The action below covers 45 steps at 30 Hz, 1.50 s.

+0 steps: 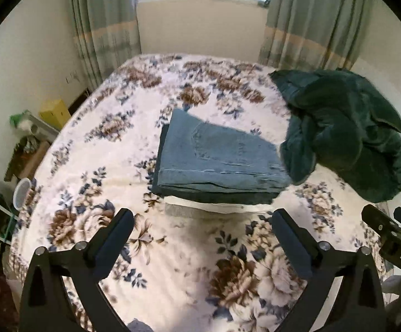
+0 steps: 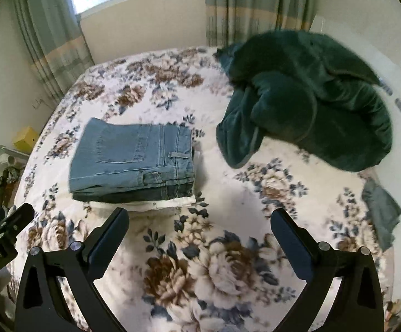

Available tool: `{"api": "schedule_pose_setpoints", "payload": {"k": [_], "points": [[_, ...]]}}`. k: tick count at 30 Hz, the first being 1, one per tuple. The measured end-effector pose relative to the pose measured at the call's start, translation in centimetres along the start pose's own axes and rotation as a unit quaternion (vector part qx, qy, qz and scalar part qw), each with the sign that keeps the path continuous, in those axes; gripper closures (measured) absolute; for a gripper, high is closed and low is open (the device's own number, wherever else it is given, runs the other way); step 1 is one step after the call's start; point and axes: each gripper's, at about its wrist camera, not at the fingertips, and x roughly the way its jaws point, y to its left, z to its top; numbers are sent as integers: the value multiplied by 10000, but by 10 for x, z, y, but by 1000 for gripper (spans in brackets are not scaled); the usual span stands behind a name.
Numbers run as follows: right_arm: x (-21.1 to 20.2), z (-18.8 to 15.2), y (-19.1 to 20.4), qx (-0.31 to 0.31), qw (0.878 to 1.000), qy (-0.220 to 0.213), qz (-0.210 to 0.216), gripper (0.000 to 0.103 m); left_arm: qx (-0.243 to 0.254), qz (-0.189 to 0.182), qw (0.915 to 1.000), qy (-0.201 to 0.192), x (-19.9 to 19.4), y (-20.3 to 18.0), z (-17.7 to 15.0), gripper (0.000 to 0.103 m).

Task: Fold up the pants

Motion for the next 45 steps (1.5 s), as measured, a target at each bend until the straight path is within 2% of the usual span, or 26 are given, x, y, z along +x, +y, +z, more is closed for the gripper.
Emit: {"api": "schedule_pose_setpoints", "payload": {"k": [8,15,21,24,33,45], "points": [[-154,-30,-20,-267,9977,-623,99,0,107,137,9986,-503,-116,-22,-26,1],[-270,-65,-33,-545,9926,-1050,278,0,14,174,9968,-785,-206,-27,-56,1],[-352,-88,-43,-601,9876,-1427,271,0,97,168,9949,-994,-256,-28,-69,1],[-383,-100,-42,-625,9866,-1460,363,0,125,161,9938,-1096,-272,-28,-76,1],[-429,-122,-39,-608,9854,-1528,447,0,6,255,9923,-1210,-289,-17,-84,0],[-439,-130,-31,-673,9856,-1453,548,0,-65,370,9915,-1249,-298,-8,-95,0]]}}
